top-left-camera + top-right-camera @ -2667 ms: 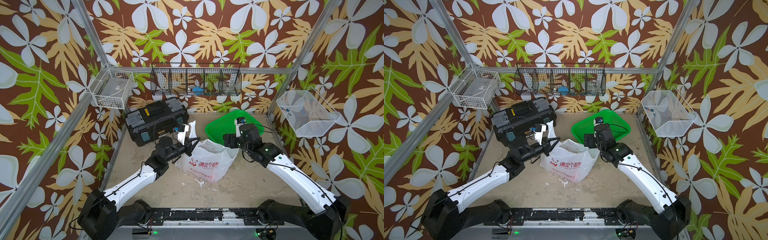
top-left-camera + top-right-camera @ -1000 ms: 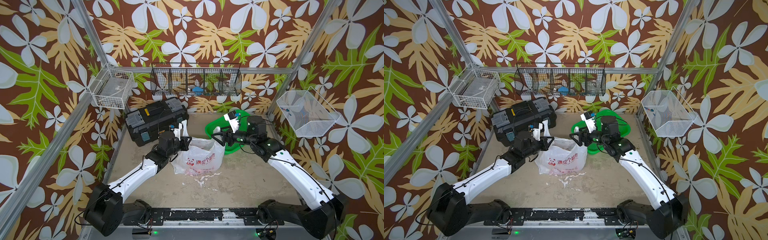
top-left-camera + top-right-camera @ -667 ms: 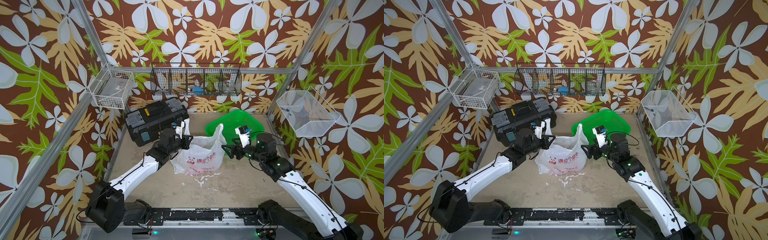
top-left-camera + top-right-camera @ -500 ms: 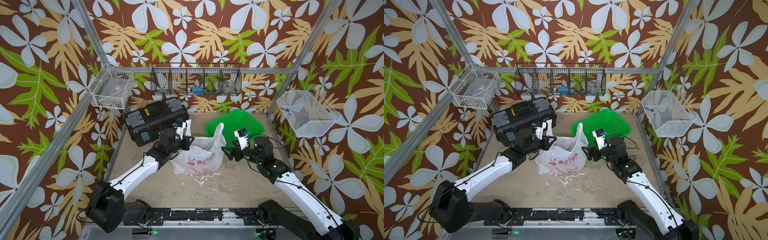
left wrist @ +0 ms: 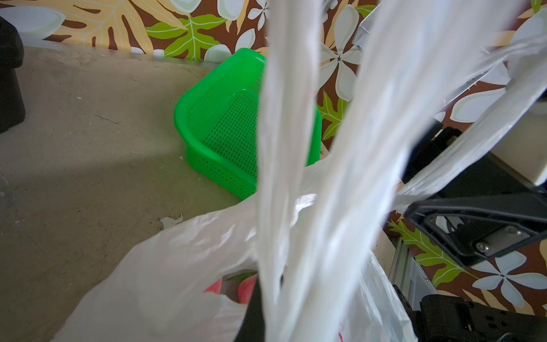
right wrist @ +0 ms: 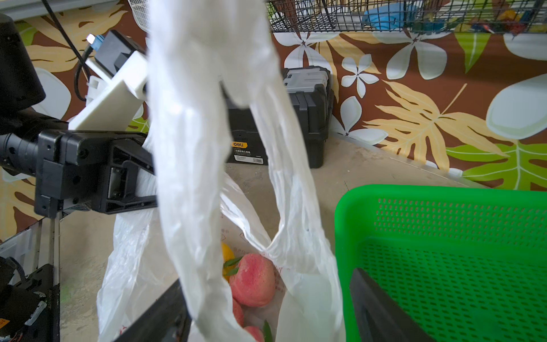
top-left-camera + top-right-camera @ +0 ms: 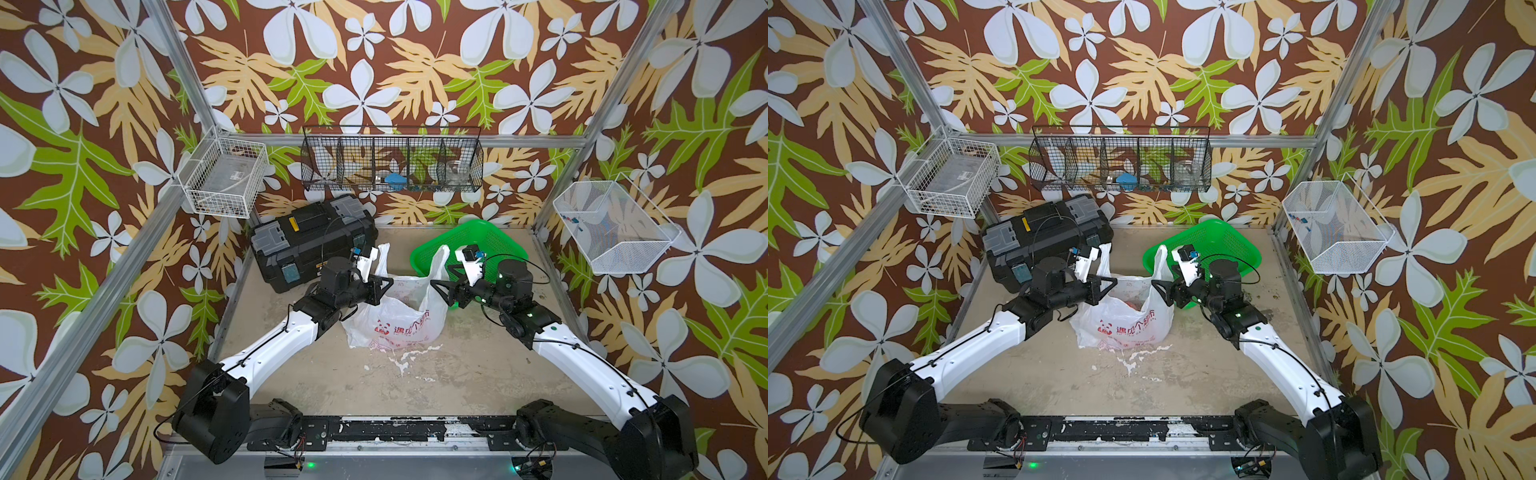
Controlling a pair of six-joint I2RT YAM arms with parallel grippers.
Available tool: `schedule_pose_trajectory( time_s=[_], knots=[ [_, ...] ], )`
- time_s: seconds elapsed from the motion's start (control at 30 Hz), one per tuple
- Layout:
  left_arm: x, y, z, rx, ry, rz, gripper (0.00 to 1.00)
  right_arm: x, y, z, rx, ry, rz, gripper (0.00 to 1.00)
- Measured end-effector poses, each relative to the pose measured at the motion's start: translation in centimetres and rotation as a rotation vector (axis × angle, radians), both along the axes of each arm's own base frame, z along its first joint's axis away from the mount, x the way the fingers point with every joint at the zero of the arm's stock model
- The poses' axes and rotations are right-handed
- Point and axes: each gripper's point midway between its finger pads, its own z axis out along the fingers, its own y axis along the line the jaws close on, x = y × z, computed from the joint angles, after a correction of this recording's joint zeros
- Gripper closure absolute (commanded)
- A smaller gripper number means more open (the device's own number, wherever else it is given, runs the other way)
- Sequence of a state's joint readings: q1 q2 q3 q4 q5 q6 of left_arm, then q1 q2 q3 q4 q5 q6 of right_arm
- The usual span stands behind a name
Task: Place the peach into a plastic bag & tie a knot
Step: Cross the plastic bag at the center of the board.
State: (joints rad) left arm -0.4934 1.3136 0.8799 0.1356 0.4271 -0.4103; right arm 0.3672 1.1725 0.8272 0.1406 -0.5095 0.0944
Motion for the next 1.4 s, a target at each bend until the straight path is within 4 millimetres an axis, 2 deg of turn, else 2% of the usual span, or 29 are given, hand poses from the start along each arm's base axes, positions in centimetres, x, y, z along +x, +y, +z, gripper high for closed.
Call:
schedule_pose_trajectory(
  time_s=[0.2, 0.33, 0.53, 0.67, 0.77, 0.87, 1.03, 1.13, 1.3, 1.4],
  knots=[
    [-0.1, 0.0, 0.0, 0.001, -0.002, -0.004, 1.0, 1.0, 0.6, -1.1, -0.018, 0.01, 0.019, 0.36],
    [-0.1, 0.0, -0.1, 0.003, 0.001, -0.005, 1.0, 1.2, 0.7, -1.2, -0.014, 0.01, 0.023, 0.35],
    [-0.1, 0.1, 0.0, 0.008, -0.004, -0.006, 1.0, 1.9, 0.1, -1.6, 0.007, 0.024, 0.003, 0.26],
    [-0.2, 0.1, 0.0, 0.011, -0.009, -0.008, 1.0, 2.5, -0.5, -2.1, 0.016, 0.046, -0.018, 0.25],
    [-0.2, 0.1, 0.0, 0.012, -0.009, -0.008, 1.0, 2.6, -0.3, -2.0, 0.035, 0.052, -0.008, 0.29],
    [-0.1, 0.1, 0.1, 0.01, -0.01, -0.008, 1.0, 2.3, 0.3, -1.8, 0.065, 0.055, 0.025, 0.38],
    [-0.1, 0.1, 0.3, 0.009, -0.013, -0.008, 1.0, 2.2, 0.8, -1.7, 0.102, 0.06, 0.05, 0.67],
    [0.0, 0.0, 0.6, 0.005, -0.019, -0.008, 1.0, 2.0, 0.8, -2.2, 0.117, 0.079, 0.054, 0.78],
    [0.0, 0.0, 0.9, 0.006, -0.017, -0.008, 1.0, 2.0, 0.7, -1.8, 0.139, 0.071, 0.052, 0.98],
    [0.1, 0.0, 1.5, 0.008, -0.015, -0.007, 1.0, 1.5, 0.7, -1.2, 0.143, 0.059, 0.053, 1.0]
  ],
)
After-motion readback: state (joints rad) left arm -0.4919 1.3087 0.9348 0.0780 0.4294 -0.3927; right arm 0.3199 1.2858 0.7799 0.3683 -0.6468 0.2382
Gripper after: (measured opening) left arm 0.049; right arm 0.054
